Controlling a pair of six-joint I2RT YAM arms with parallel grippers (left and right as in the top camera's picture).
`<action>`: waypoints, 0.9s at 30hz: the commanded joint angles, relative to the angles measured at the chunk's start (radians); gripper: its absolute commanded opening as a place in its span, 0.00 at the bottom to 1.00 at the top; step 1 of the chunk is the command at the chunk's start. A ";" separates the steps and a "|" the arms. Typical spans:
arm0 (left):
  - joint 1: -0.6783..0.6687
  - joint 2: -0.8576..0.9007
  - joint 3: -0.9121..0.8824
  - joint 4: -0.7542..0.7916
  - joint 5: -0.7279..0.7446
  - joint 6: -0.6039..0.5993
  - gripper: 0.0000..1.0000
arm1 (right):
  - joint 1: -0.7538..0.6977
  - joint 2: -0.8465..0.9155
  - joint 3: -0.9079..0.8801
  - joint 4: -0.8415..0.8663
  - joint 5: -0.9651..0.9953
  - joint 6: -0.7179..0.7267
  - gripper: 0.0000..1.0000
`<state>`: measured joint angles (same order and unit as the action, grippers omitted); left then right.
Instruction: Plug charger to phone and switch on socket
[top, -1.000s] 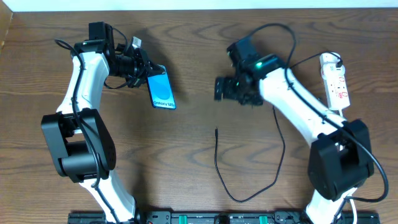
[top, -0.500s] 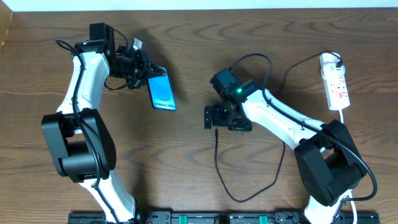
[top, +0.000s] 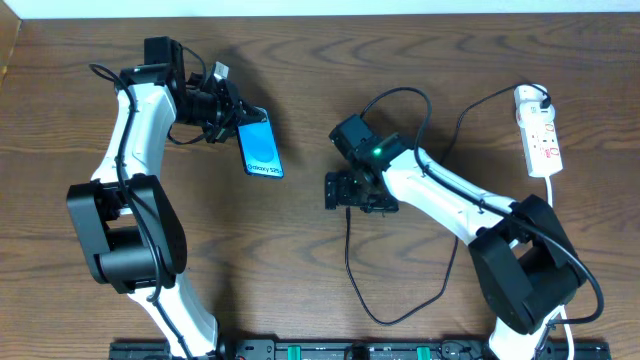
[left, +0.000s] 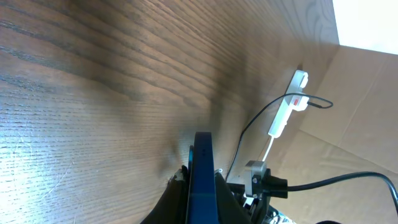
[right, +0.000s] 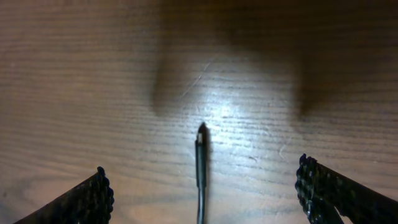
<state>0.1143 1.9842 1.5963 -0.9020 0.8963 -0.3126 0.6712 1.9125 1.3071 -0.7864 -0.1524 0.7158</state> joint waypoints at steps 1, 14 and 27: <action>0.002 -0.025 0.010 -0.006 0.034 0.013 0.08 | 0.019 0.004 -0.029 0.021 0.046 0.036 0.93; 0.002 -0.025 0.010 -0.013 0.034 0.013 0.07 | 0.046 0.004 -0.124 0.103 0.046 0.071 0.86; 0.002 -0.025 0.010 -0.017 0.035 0.013 0.07 | 0.089 0.004 -0.147 0.114 0.046 0.092 0.45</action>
<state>0.1143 1.9842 1.5963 -0.9131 0.8963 -0.3126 0.7376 1.9099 1.1824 -0.6750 -0.1032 0.7998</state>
